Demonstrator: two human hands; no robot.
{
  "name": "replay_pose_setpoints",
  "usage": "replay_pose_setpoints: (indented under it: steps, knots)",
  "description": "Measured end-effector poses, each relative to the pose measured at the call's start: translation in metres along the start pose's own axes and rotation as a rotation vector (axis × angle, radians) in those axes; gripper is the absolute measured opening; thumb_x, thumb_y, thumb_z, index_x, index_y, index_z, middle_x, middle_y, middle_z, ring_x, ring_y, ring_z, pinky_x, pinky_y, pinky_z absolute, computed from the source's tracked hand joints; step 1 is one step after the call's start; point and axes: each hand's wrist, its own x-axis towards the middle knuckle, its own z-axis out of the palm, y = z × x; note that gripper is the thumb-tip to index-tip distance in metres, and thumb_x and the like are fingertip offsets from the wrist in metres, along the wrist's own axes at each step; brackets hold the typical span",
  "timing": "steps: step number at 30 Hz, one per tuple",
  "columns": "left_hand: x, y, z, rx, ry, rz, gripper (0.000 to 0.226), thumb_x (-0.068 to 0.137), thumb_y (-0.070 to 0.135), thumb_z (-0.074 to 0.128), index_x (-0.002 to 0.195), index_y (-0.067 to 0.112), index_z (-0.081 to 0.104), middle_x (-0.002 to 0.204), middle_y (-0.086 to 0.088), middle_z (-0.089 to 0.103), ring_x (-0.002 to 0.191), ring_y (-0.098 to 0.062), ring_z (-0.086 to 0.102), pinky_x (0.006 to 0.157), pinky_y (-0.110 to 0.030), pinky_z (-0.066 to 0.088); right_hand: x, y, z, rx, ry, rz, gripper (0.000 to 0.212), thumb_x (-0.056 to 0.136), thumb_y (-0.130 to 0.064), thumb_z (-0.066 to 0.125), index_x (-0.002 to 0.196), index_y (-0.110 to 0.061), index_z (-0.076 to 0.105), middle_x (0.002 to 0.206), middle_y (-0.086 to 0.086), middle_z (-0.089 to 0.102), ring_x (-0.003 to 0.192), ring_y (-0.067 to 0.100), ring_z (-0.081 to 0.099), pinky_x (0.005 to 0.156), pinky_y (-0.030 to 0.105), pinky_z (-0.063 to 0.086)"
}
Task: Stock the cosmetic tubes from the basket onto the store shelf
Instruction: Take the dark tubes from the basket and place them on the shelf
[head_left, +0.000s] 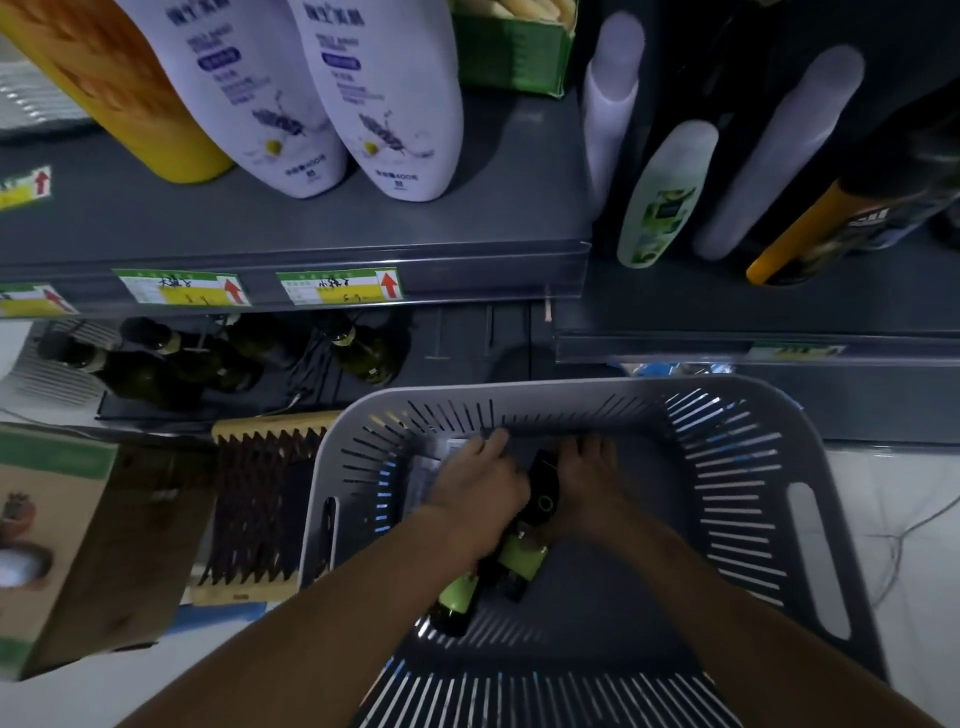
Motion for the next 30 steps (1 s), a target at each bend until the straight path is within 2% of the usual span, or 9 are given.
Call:
replay_pose_setpoints:
  steps: [3,5,8,10,13,18,21,26,30]
  knots:
    - [-0.004,-0.009,-0.011,-0.006,0.021,0.007,0.036,0.080,0.032,0.076,0.113,0.018,0.070,0.115,-0.005,0.068,0.130,-0.030,0.036,0.103,-0.040,0.030,-0.003,0.002,-0.008,-0.005,-0.060,0.048,0.138,0.041,-0.058,0.097,0.150,-0.006,0.028,0.151,0.016,0.029,0.141,0.036,0.023,0.119,0.046,0.031]
    - [-0.008,-0.012,-0.014,-0.031,0.054,0.012,0.029,0.084,0.035,0.074,0.108,0.020,0.071,0.108,-0.003,0.071,0.127,-0.026,0.040,0.102,-0.040,0.029,-0.007,0.006,-0.013,0.019,-0.064,0.074,0.132,0.044,-0.057,0.097,0.148,-0.007,0.033,0.148,0.016,0.031,0.140,0.036,0.025,0.116,0.043,0.035]
    - [-0.018,-0.012,-0.022,-0.091,0.081,0.008,0.019,0.088,0.026,0.070,0.106,0.020,0.071,0.108,-0.004,0.070,0.119,-0.024,0.051,0.098,-0.039,0.033,-0.015,0.018,-0.017,0.106,-0.014,0.071,0.084,0.059,-0.049,0.092,0.127,-0.013,0.056,0.132,0.012,0.055,0.127,0.032,0.048,0.102,0.036,0.046]
    - [-0.025,-0.008,-0.029,-0.194,0.059,-0.023,0.020,0.089,0.016,0.067,0.109,0.014,0.070,0.117,-0.009,0.067,0.115,-0.028,0.059,0.087,-0.037,0.041,-0.025,0.023,-0.023,0.190,0.035,0.079,0.046,0.071,-0.039,0.086,0.108,-0.019,0.068,0.110,0.004,0.070,0.109,0.024,0.065,0.091,0.033,0.053]
    - [-0.036,-0.001,-0.041,-0.277,0.040,-0.055,0.022,0.090,0.007,0.061,0.111,0.011,0.068,0.121,-0.012,0.065,0.110,-0.032,0.064,0.075,-0.036,0.043,-0.049,0.020,-0.039,0.177,0.123,0.028,0.014,0.081,-0.031,0.080,0.083,-0.021,0.070,0.084,-0.005,0.070,0.088,0.016,0.067,0.079,0.029,0.051]
    - [-0.052,0.000,-0.073,-0.303,0.056,-0.098,0.024,0.093,0.013,0.062,0.116,0.014,0.065,0.119,-0.013,0.065,0.110,-0.035,0.064,0.090,-0.043,0.053,-0.091,0.002,-0.070,0.022,0.283,-0.085,0.012,0.086,-0.032,0.070,0.090,-0.020,0.072,0.092,0.001,0.074,0.090,0.025,0.070,0.078,0.037,0.056]
    - [-0.060,-0.008,-0.100,-0.320,0.088,-0.111,0.028,0.092,0.013,0.064,0.120,0.016,0.064,0.121,-0.012,0.064,0.114,-0.034,0.063,0.092,-0.043,0.053,-0.115,-0.006,-0.100,-0.042,0.337,-0.122,0.016,0.090,-0.029,0.067,0.077,-0.020,0.062,0.081,-0.002,0.069,0.083,0.023,0.068,0.068,0.033,0.049]
    - [-0.082,-0.025,-0.149,-0.345,0.244,-0.109,0.031,0.091,0.015,0.064,0.120,0.023,0.068,0.115,-0.010,0.066,0.108,-0.034,0.065,0.087,-0.040,0.054,-0.155,-0.018,-0.153,-0.069,0.415,-0.155,0.035,0.092,-0.023,0.063,0.064,-0.024,0.043,0.067,-0.006,0.053,0.072,0.022,0.061,0.060,0.031,0.037]
    - [-0.105,-0.034,-0.197,-0.362,0.364,-0.065,0.035,0.083,0.012,0.066,0.112,0.032,0.071,0.105,-0.001,0.072,0.101,-0.031,0.068,0.082,-0.041,0.056,-0.197,-0.032,-0.202,-0.186,0.392,-0.173,0.026,0.097,-0.024,0.055,0.073,-0.019,0.048,0.063,-0.004,0.042,0.063,0.022,0.042,0.058,0.034,0.031]
